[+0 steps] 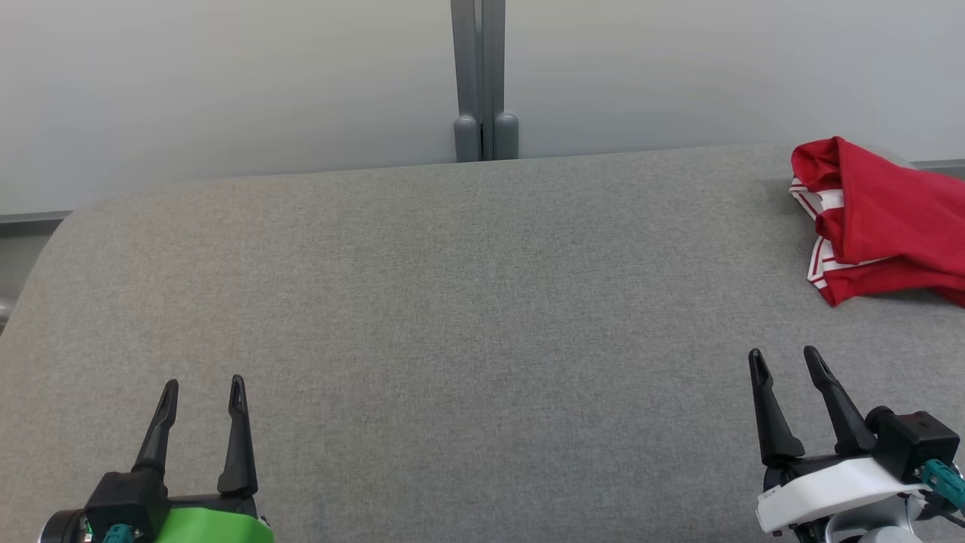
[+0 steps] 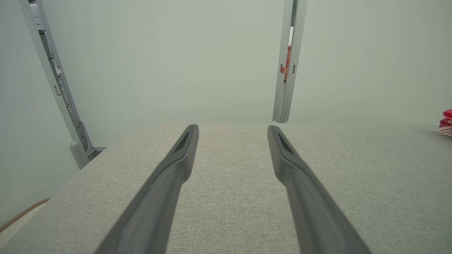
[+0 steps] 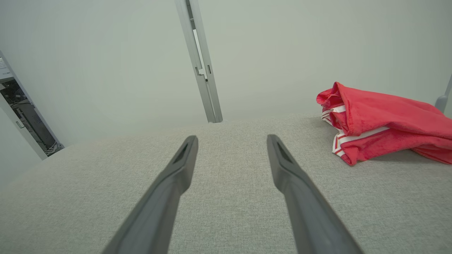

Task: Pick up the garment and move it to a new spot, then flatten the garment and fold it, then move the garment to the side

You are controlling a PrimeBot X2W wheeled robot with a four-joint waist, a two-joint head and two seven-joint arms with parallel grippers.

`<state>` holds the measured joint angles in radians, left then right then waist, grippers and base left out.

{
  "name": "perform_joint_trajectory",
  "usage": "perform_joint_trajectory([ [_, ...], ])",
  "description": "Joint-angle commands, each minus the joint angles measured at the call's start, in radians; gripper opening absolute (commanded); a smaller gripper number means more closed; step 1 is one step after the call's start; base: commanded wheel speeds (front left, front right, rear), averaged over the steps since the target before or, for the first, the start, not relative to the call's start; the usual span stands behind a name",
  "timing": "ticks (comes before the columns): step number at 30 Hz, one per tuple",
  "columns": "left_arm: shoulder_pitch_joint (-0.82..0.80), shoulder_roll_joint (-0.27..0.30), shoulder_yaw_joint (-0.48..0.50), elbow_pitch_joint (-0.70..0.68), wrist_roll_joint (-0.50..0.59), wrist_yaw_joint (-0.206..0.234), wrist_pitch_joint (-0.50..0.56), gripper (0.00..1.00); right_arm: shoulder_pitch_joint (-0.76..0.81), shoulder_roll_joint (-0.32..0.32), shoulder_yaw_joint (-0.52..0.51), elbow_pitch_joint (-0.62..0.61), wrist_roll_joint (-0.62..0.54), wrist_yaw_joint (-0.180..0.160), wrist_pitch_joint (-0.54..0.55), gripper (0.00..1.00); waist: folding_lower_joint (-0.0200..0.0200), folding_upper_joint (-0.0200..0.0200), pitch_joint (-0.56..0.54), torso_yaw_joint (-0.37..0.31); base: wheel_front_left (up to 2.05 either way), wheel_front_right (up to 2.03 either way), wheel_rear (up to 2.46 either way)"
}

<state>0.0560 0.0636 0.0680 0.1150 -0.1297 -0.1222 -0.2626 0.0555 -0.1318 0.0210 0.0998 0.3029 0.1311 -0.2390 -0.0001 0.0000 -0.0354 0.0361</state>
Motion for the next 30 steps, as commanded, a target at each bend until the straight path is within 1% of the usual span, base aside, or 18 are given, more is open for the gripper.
perform_joint_trajectory([
  [1,0.014,0.009,0.007,-0.001,-0.001,-0.002,-0.002,1.0,0.001,0.002,0.001,0.001,-0.007,-0.001,0.003,1.0,0.0001,0.0,-0.002,-0.002,0.0,0.0,0.0],
  [6,0.017,0.007,0.008,-0.006,-0.001,-0.002,-0.002,1.0,-0.001,0.002,0.002,0.005,-0.008,-0.001,0.005,1.0,0.0001,0.0,-0.006,-0.003,0.0,0.0,0.0],
  [7,0.001,0.0,0.004,-0.001,0.0,-0.001,0.0,0.0,0.001,0.001,0.001,0.007,0.001,0.0,0.001,0.0,0.0001,0.0,-0.006,-0.003,0.0,0.0,0.0],
  [11,0.007,-0.013,0.0,0.04,-0.002,0.0,0.007,0.0,0.012,0.012,0.004,0.043,0.004,0.0,0.002,0.0,0.0001,0.0,-0.006,-0.004,0.0,0.0,0.0],
  [30,-0.039,-0.012,0.013,0.062,-0.362,-0.003,0.098,0.0,-0.033,0.027,-0.028,0.067,0.324,0.0,0.085,0.0,0.0001,0.0,0.001,-0.008,0.0,0.0,0.0],
])
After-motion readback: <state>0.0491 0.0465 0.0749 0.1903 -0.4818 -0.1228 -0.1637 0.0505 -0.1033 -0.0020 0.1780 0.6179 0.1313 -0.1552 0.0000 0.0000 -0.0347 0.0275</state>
